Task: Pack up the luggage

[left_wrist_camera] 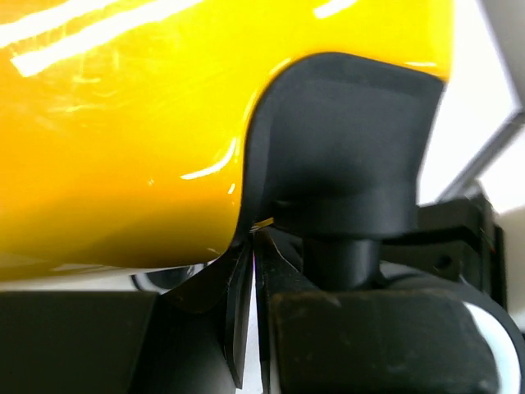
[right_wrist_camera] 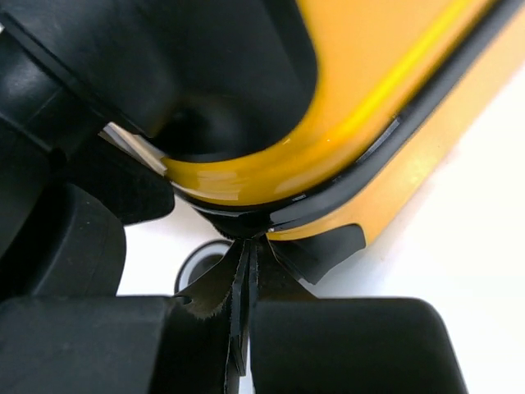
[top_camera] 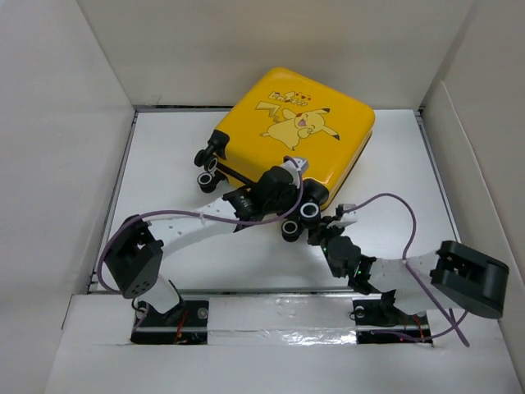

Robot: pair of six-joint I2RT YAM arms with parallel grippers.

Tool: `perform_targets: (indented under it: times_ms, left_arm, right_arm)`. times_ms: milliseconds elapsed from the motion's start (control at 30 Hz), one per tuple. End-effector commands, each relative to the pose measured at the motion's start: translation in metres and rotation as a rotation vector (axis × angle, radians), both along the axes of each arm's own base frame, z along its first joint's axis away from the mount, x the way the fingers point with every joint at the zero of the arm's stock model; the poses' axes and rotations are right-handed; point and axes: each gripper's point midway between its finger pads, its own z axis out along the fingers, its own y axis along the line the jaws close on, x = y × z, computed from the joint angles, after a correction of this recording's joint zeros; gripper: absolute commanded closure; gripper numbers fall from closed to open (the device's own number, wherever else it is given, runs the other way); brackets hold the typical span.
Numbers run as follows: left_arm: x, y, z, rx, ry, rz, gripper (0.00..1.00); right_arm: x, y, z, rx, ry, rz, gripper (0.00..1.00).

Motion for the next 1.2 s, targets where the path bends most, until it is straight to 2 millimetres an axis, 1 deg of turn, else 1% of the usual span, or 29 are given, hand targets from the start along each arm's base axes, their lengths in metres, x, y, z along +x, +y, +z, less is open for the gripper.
perform_targets:
  times_ms: [0, 33, 100, 167, 200, 233, 367, 400, 433, 467, 500, 533, 567, 633, 667, 733, 767, 800, 833, 867, 900, 933, 967, 1000, 1033, 1067, 1100, 1133, 1167]
  left_arm:
    - [-0.044, -0.105, 0.132, -0.45, -0.128, -0.244, 0.93]
    - [-0.041, -0.108, 0.137, -0.463, -0.129, -0.231, 0.93]
    - [-0.043, -0.113, 0.136, -0.473, -0.088, -0.234, 0.93]
    - [-0.047, -0.115, 0.14, -0.499, -0.066, -0.251, 0.92]
    - [-0.048, -0.116, 0.144, -0.513, -0.051, -0.251, 0.92]
    - [-0.056, -0.119, 0.154, -0.533, -0.047, -0.277, 0.92]
    - [-0.056, -0.113, 0.177, -0.579, -0.073, -0.263, 0.9]
    - [-0.055, -0.11, 0.179, -0.582, -0.083, -0.251, 0.9]
    - [-0.053, -0.107, 0.179, -0.581, -0.09, -0.232, 0.9]
    - [-0.042, -0.101, 0.184, -0.594, -0.101, -0.208, 0.9]
    - [-0.039, -0.099, 0.187, -0.607, -0.101, -0.206, 0.9]
    - [-0.043, -0.1, 0.189, -0.621, -0.082, -0.222, 0.9]
    - [-0.036, -0.103, 0.193, -0.629, -0.086, -0.217, 0.9]
    - [-0.038, -0.112, 0.2, -0.637, -0.075, -0.247, 0.9]
    - [-0.036, -0.121, 0.211, -0.663, -0.07, -0.263, 0.9]
    - [-0.048, -0.133, 0.221, -0.682, -0.053, -0.318, 0.89]
    - [-0.046, -0.141, 0.228, -0.69, -0.051, -0.325, 0.88]
    - [-0.053, -0.147, 0.231, -0.692, -0.041, -0.341, 0.85]
    - [-0.058, -0.153, 0.233, -0.691, -0.035, -0.356, 0.76]
    - [-0.055, -0.16, 0.232, -0.678, -0.027, -0.357, 0.72]
    - [-0.062, -0.166, 0.233, -0.677, -0.013, -0.369, 0.66]
    - [-0.066, -0.17, 0.231, -0.672, -0.004, -0.378, 0.53]
    - [-0.064, -0.174, 0.228, -0.664, 0.002, -0.377, 0.46]
    - [-0.063, -0.175, 0.224, -0.651, 0.004, -0.374, 0.39]
    - [-0.061, -0.174, 0.22, -0.636, 0.0, -0.361, 0.28]
    - [-0.059, -0.172, 0.207, -0.603, 0.007, -0.347, 0.24]
    - [-0.052, -0.16, 0.207, -0.585, -0.004, -0.315, 0.2]
    - [-0.037, -0.15, 0.205, -0.562, -0.056, -0.258, 0.15]
    - [-0.025, -0.138, 0.177, -0.488, -0.049, -0.203, 0.13]
  right_arm:
    - [-0.04, 0.113, 0.078, 0.168, -0.197, 0.369, 1.0]
    - [-0.037, 0.117, 0.079, 0.195, -0.228, 0.339, 1.0]
    - [-0.04, 0.121, 0.081, 0.198, -0.26, 0.332, 1.0]
    - [-0.043, 0.117, 0.077, 0.201, -0.257, 0.318, 1.0]
    - [-0.045, 0.11, 0.068, 0.183, -0.244, 0.308, 1.0]
    - [-0.046, 0.105, 0.067, 0.191, -0.248, 0.299, 1.0]
    - [-0.055, 0.077, 0.07, 0.176, -0.277, 0.311, 1.0]
    - [-0.058, 0.067, 0.092, 0.22, -0.299, 0.305, 1.0]
    - [-0.057, 0.062, 0.069, 0.108, -0.238, 0.3, 1.0]
    - [-0.059, 0.058, 0.072, 0.109, -0.218, 0.306, 1.0]
    - [-0.063, 0.05, 0.093, 0.146, -0.239, 0.313, 1.0]
    - [-0.067, 0.048, 0.085, 0.078, -0.224, 0.352, 1.0]
    - [-0.07, 0.044, 0.09, 0.072, -0.237, 0.365, 1.0]
    - [-0.079, 0.037, 0.11, 0.112, -0.276, 0.406, 1.0]
    - [-0.081, 0.036, 0.117, 0.128, -0.29, 0.413, 1.0]
    - [-0.084, 0.04, 0.132, 0.178, -0.326, 0.436, 1.0]
    - [-0.082, 0.05, 0.124, 0.147, -0.313, 0.446, 1.0]
    - [-0.081, 0.058, 0.123, 0.145, -0.314, 0.454, 1.0]
    - [-0.079, 0.065, 0.129, 0.171, -0.335, 0.454, 1.0]
    - [-0.075, 0.08, 0.104, 0.111, -0.3, 0.461, 1.0]
    - [-0.072, 0.089, 0.105, 0.123, -0.307, 0.46, 1.0]
    - [-0.07, 0.094, 0.118, 0.184, -0.346, 0.45, 1.0]
    - [-0.065, 0.098, 0.115, 0.184, -0.355, 0.426, 1.0]
    - [-0.061, 0.107, 0.1, 0.16, -0.339, 0.424, 1.0]
    - [-0.058, 0.109, 0.095, 0.15, -0.324, 0.41, 1.0]
    - [-0.058, 0.11, 0.091, 0.147, -0.303, 0.407, 1.0]
    - [-0.058, 0.107, 0.091, 0.145, -0.295, 0.401, 1.0]
    - [-0.057, 0.102, 0.084, 0.125, -0.277, 0.392, 1.0]
    - [-0.058, 0.097, 0.081, 0.131, -0.263, 0.387, 1.0]
